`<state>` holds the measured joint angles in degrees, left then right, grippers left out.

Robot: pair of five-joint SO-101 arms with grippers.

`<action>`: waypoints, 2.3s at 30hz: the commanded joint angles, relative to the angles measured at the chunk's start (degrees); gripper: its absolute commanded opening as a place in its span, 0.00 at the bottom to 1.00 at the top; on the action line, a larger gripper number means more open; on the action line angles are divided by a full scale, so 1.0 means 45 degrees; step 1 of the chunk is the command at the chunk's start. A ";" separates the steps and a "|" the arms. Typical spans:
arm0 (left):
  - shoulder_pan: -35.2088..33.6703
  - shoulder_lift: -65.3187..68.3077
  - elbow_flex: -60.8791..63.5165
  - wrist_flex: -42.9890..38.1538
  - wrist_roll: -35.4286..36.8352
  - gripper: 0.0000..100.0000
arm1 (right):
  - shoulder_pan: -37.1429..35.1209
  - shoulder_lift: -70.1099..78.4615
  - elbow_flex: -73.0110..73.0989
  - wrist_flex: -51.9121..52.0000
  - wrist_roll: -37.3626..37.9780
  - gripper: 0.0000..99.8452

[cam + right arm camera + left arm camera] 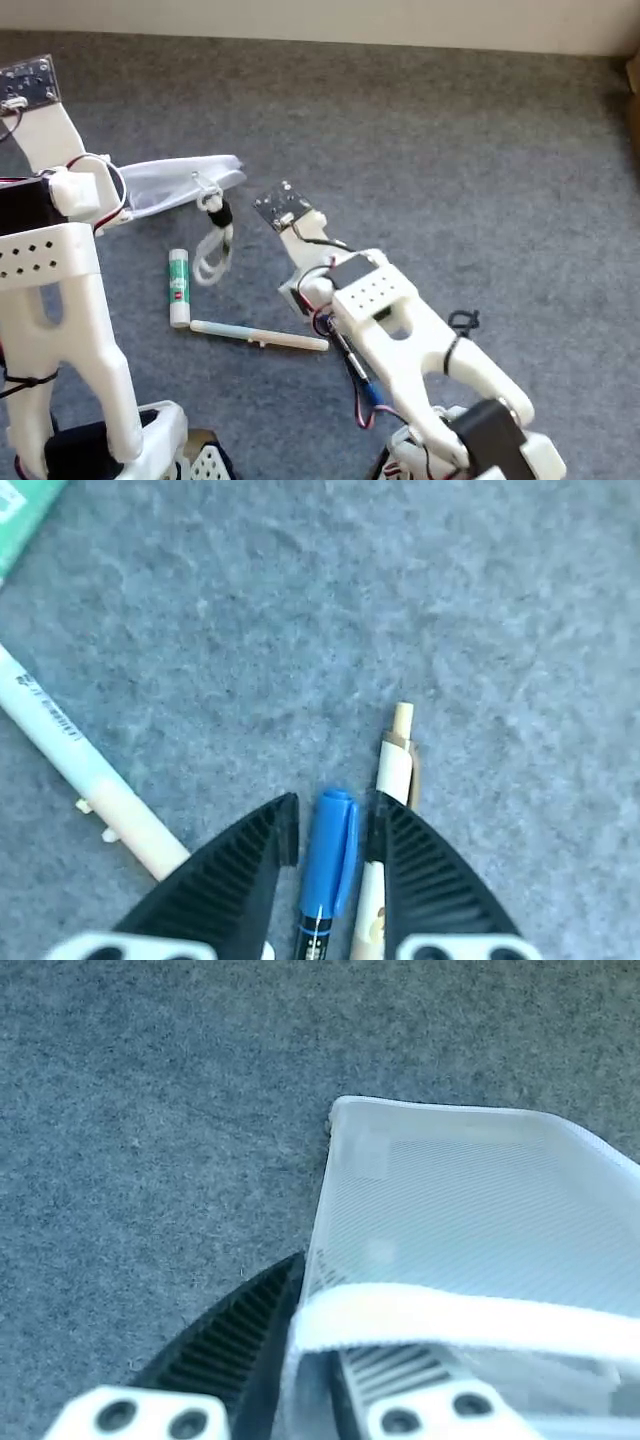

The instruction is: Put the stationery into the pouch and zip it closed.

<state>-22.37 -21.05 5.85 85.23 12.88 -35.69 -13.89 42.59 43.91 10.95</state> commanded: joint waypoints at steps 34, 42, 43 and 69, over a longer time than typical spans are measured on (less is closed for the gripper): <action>-0.0225 0.0283 0.0068 -0.0234 0.0137 0.01 | 0.1026 0.5109 -0.3858 0.0772 0.0176 0.01; -0.0225 0.0283 0.0068 -0.0234 0.0137 0.01 | 0.1006 0.3272 -0.4601 0.2237 0.0176 0.01; -0.0225 0.0283 0.0068 -0.0234 0.0137 0.01 | 0.0987 0.2979 -0.4581 0.2315 0.0176 0.01; 0.0186 0.0205 0.0440 -0.0313 0.0137 0.01 | 0.0400 -0.3350 -0.3976 0.4757 0.0098 0.01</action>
<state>-22.37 -21.14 6.99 84.79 12.88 -32.70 -24.00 24.92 66.15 11.12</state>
